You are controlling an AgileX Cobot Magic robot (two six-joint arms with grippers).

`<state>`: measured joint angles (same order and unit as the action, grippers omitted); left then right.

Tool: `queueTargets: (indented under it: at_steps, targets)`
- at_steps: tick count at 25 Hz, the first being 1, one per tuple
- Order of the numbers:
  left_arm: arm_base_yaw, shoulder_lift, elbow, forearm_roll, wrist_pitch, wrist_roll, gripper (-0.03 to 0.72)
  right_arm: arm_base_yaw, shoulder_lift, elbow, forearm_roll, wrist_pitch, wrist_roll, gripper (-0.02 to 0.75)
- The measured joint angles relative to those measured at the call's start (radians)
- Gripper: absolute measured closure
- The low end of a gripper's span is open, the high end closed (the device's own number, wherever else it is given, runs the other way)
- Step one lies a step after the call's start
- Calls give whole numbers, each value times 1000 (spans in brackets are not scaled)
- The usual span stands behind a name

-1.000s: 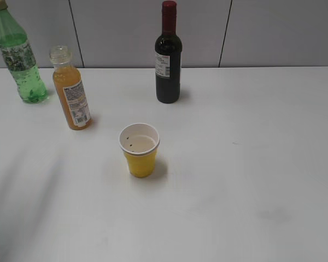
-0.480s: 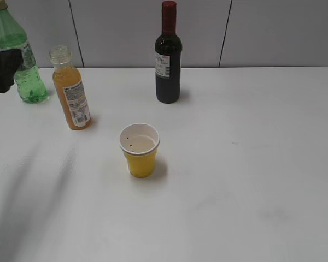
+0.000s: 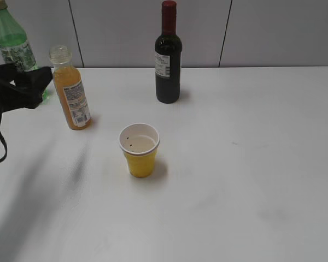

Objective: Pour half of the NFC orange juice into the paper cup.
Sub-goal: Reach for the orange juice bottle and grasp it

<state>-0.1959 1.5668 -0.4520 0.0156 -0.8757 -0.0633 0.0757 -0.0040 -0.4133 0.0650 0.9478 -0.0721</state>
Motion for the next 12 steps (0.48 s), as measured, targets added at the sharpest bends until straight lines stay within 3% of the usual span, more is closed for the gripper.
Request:
queueTargets:
  at_steps: [6, 12]
  targets:
    - [0, 123, -1, 57, -105, -13, 86, 0, 0, 0, 0, 0, 0, 165]
    - [16, 235, -2, 58, -201, -16, 20, 0, 0, 0, 1, 0, 0, 165]
